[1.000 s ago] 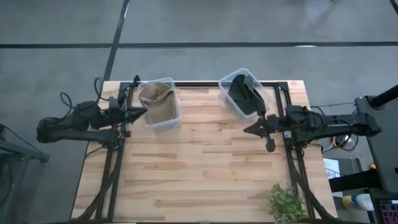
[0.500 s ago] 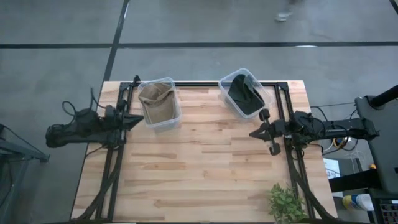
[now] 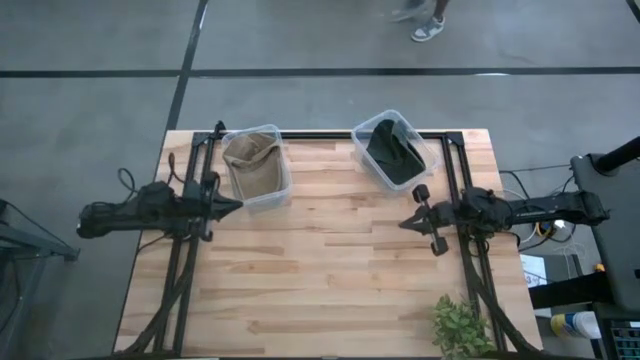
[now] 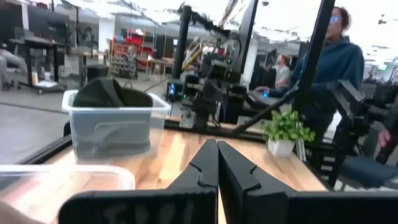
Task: Pick & Place hat
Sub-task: Return to Home Position
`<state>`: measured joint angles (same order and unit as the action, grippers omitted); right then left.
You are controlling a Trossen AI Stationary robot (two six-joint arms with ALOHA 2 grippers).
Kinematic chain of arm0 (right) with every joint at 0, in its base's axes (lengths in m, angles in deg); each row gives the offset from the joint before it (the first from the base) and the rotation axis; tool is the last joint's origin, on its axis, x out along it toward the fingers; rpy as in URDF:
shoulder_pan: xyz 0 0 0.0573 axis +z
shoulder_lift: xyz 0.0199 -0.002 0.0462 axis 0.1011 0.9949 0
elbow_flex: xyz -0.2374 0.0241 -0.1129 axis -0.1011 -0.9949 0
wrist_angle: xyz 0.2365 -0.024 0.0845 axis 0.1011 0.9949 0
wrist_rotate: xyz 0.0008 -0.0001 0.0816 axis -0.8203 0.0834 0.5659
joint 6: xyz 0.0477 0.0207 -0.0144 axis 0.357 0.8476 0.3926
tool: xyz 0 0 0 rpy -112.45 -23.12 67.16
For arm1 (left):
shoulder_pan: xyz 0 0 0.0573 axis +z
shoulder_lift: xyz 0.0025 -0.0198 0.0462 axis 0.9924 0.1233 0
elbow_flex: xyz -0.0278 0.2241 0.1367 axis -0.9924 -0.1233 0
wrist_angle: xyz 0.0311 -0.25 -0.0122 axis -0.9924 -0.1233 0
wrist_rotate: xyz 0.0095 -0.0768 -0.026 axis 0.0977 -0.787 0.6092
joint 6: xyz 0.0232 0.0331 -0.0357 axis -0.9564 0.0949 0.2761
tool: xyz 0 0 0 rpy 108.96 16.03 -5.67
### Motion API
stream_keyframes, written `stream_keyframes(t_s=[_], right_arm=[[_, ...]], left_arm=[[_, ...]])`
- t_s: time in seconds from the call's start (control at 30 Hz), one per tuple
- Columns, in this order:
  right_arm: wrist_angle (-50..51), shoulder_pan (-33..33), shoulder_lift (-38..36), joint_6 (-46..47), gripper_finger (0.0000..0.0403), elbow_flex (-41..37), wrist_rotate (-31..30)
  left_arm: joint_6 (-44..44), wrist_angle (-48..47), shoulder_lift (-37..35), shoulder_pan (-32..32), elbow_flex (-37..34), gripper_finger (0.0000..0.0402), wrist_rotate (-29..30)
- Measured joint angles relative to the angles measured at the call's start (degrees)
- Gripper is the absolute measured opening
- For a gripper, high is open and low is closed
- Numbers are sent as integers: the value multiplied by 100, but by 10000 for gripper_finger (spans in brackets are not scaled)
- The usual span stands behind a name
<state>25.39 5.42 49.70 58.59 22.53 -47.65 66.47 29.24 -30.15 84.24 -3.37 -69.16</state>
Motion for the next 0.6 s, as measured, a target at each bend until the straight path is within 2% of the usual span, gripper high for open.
stream_keyframes(t_s=[0.13,0.3,0.6], right_arm=[[-398,0,0,16,9,-226,26],[-352,0,0,-158,9,-243,23],[-16,0,0,-590,9,-248,26]], left_arm=[[-15,142,-78,0,-229,0,0],[-45,369,-104,0,-468,0,-2],[-25,1336,-104,0,-1049,0,-4]])
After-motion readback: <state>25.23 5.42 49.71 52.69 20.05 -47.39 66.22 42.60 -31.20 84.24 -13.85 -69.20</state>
